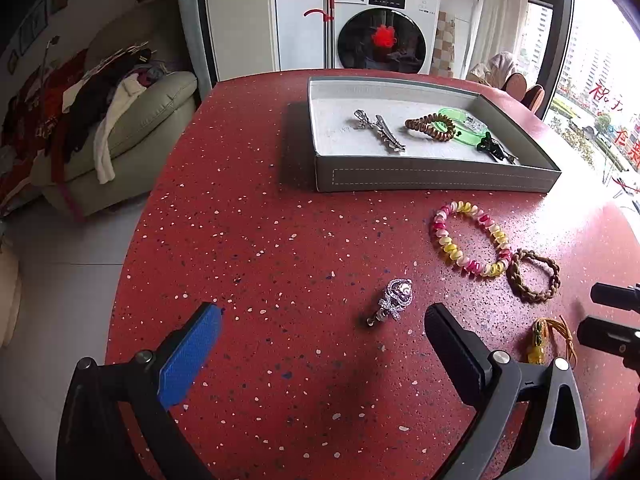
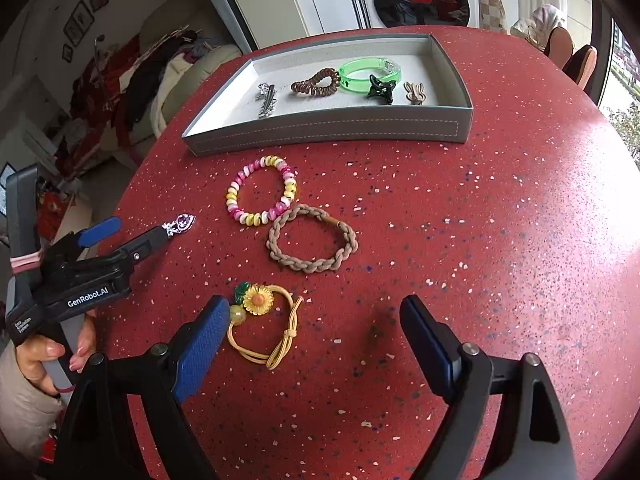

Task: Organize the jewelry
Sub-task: 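Withdraw both tools from the tray toward the heart charm and sunflower hair tie, then grasp pink rhinestone heart charm with left tool while right tool grasps sunflower hair tie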

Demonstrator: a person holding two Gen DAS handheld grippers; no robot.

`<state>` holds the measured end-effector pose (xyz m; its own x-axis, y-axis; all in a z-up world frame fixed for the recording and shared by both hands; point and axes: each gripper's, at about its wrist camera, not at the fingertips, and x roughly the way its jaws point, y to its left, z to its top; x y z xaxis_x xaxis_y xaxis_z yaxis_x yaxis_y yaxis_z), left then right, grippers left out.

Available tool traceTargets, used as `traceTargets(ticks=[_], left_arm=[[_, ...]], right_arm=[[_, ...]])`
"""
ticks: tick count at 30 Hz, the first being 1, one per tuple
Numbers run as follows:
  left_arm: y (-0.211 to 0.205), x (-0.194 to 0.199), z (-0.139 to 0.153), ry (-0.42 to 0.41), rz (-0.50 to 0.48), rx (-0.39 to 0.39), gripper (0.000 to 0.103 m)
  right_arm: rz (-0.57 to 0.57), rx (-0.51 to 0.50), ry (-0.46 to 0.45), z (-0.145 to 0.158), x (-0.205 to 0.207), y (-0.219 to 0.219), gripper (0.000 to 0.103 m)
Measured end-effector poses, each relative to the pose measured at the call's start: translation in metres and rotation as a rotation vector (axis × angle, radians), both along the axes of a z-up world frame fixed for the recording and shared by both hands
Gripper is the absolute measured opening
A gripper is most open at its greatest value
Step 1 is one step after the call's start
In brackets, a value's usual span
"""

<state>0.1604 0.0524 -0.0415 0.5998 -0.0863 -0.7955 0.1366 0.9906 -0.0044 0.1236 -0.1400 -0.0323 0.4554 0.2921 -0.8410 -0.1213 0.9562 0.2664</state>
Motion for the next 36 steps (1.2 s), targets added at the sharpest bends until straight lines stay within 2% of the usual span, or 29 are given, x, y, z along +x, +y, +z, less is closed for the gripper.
traceTargets(ticks=[11, 24, 26, 30, 31, 35, 36], left_arm=[[-0.008, 0.006, -0.006, 0.01, -0.047, 0.017, 0.103], [-0.02, 0.016, -0.012, 0.024, -0.076, 0.029, 0.102], [-0.021, 0.015, -0.012, 0.021, -0.084, 0.024, 0.099], [-0.025, 0.014, -0.012, 0.009, -0.094, 0.036, 0.095], [-0.026, 0.013, -0.011, 0.01, -0.104, 0.027, 0.089], [-0.03, 0.011, -0.009, 0.008, -0.134, 0.023, 0.078], [-0.031, 0.01, -0.009, 0.011, -0.145, 0.013, 0.071]], right_arm=[[0.032, -0.049, -0.037, 0.001, -0.01, 0.032, 0.088], [0.062, -0.172, -0.075, -0.008, -0.007, 0.055, 0.072], [0.07, -0.203, -0.085, -0.009, -0.009, 0.059, 0.07], [0.084, -0.257, -0.103, -0.009, -0.013, 0.064, 0.058], [0.084, -0.259, -0.104, -0.008, -0.015, 0.064, 0.053], [0.087, -0.257, -0.104, -0.006, -0.016, 0.063, 0.04], [0.087, -0.256, -0.104, -0.006, -0.016, 0.062, 0.032]])
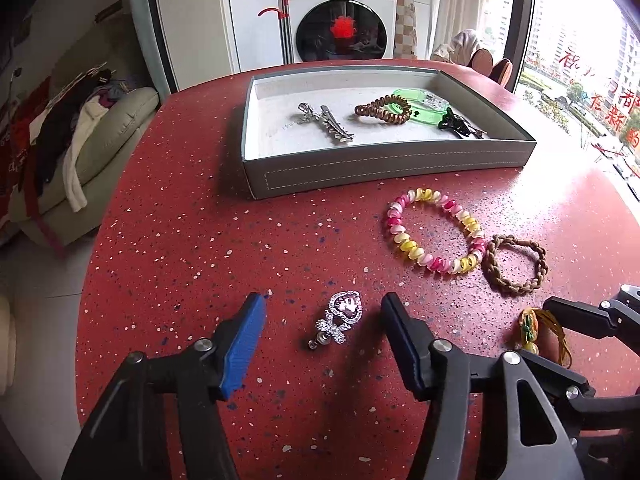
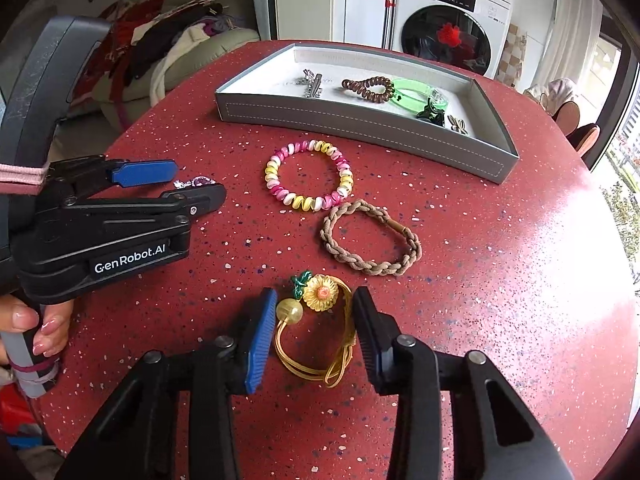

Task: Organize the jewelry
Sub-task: 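Grasp pink rhinestone heart charm with left tool while right tool grasps sunflower hair tie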

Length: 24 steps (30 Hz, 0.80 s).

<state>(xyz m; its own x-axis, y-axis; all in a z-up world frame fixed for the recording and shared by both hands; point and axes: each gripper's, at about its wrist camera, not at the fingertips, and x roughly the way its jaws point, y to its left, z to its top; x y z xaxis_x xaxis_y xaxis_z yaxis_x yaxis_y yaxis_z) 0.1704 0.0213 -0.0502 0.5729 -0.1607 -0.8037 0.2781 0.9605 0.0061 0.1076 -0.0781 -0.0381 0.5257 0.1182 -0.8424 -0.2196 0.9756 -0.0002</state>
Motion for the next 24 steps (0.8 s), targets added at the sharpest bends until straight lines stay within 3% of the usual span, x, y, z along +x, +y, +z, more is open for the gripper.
traceTargets(ticks=[2, 4, 7, 24], left_arm=[[-0.003, -0.001, 0.001, 0.004, -0.017, -0.005, 0.064], [-0.006, -0.003, 0.002, 0.004, -0.035, -0.005, 0.047], [-0.008, -0.005, 0.003, 0.006, -0.049, -0.005, 0.036], [0.011, -0.008, 0.018, 0.018, -0.015, -0.097, 0.036]], right_arm=[[-0.001, 0.01, 0.004, 0.001, 0.001, -0.002, 0.024], [-0.007, 0.015, 0.004, 0.001, 0.002, -0.004, 0.016], [-0.018, 0.041, 0.01, 0.001, 0.003, -0.009, 0.016], [-0.093, 0.226, -0.001, 0.026, 0.007, -0.051, 0.016]])
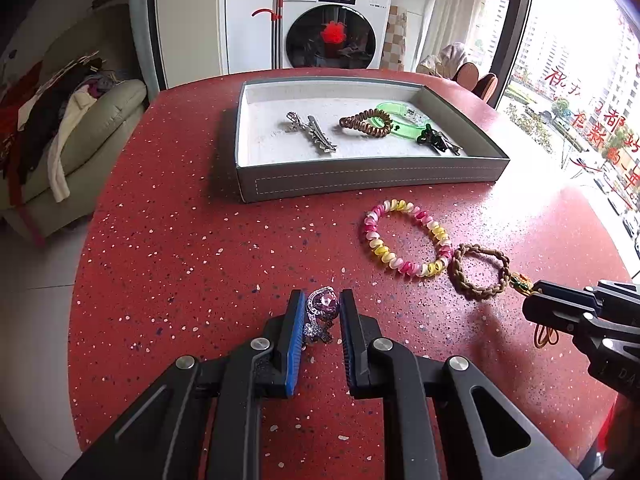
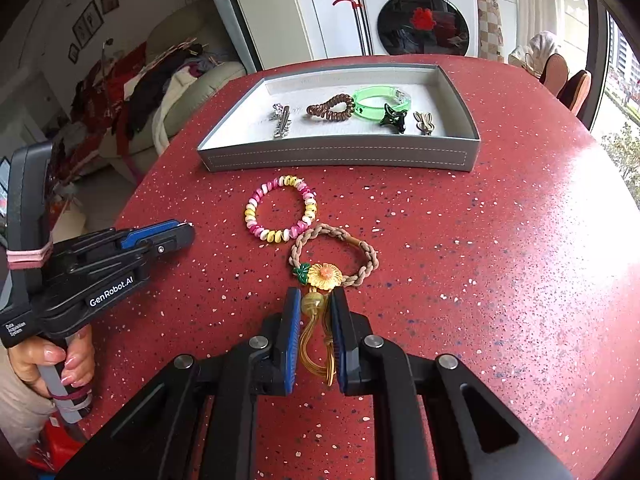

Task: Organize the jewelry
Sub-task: 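Grasp pink rhinestone heart charm with left tool while right tool grasps sunflower hair tie, then lower heart charm into tray and open left tool while right tool releases sunflower tie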

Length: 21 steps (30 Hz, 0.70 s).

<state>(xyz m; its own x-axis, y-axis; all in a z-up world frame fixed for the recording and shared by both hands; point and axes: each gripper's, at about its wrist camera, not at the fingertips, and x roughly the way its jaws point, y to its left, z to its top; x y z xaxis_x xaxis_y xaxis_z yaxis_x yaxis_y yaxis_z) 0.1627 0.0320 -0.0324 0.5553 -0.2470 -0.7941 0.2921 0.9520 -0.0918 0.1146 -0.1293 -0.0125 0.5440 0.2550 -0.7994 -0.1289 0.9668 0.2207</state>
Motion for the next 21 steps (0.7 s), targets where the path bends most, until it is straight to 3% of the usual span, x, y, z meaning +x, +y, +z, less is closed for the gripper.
traceTargets(ticks=[21], left_arm=[[-0.008, 0.02, 0.039, -0.029, 0.02, -0.054, 0.036]], right_arm=[[-0.068, 0.113, -0.044, 0.031, 0.037, -0.05, 0.016]])
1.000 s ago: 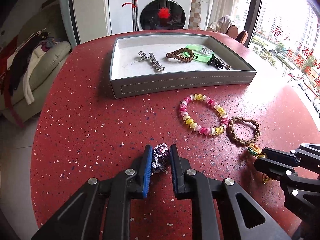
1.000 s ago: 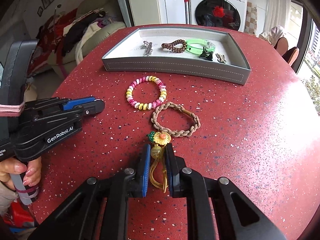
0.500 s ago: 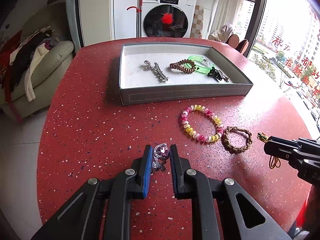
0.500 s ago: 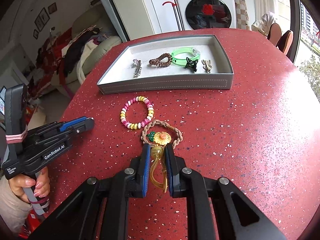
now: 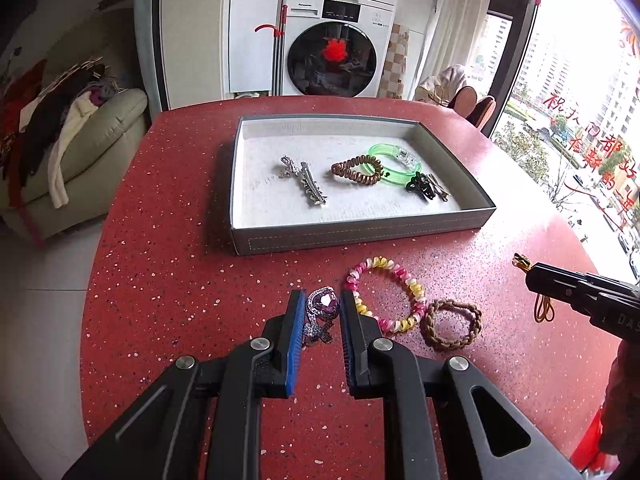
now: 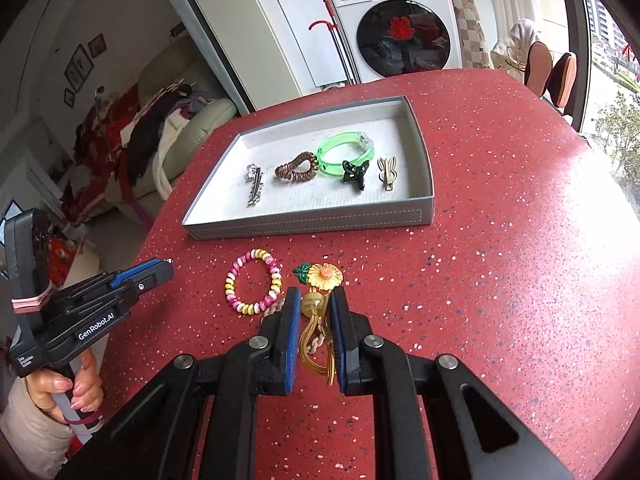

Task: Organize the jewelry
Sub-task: 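Lower heart charm into tray and open left tool while right tool releases sunflower tie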

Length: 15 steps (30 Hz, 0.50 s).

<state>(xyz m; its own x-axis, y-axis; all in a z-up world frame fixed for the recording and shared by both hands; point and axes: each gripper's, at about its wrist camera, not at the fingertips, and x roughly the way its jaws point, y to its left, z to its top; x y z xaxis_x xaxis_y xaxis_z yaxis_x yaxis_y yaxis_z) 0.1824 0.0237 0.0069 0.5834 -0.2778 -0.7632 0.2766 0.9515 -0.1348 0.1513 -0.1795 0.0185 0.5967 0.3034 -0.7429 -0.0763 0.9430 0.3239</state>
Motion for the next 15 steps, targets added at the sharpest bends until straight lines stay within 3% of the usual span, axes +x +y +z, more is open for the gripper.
traceTargets(ticks=[15], left_arm=[[-0.011, 0.067, 0.036, -0.031, 0.049, -0.01, 0.036]], right_arm=[[-0.018, -0.015, -0.053, 0.034, 0.075, -0.027, 0.016]])
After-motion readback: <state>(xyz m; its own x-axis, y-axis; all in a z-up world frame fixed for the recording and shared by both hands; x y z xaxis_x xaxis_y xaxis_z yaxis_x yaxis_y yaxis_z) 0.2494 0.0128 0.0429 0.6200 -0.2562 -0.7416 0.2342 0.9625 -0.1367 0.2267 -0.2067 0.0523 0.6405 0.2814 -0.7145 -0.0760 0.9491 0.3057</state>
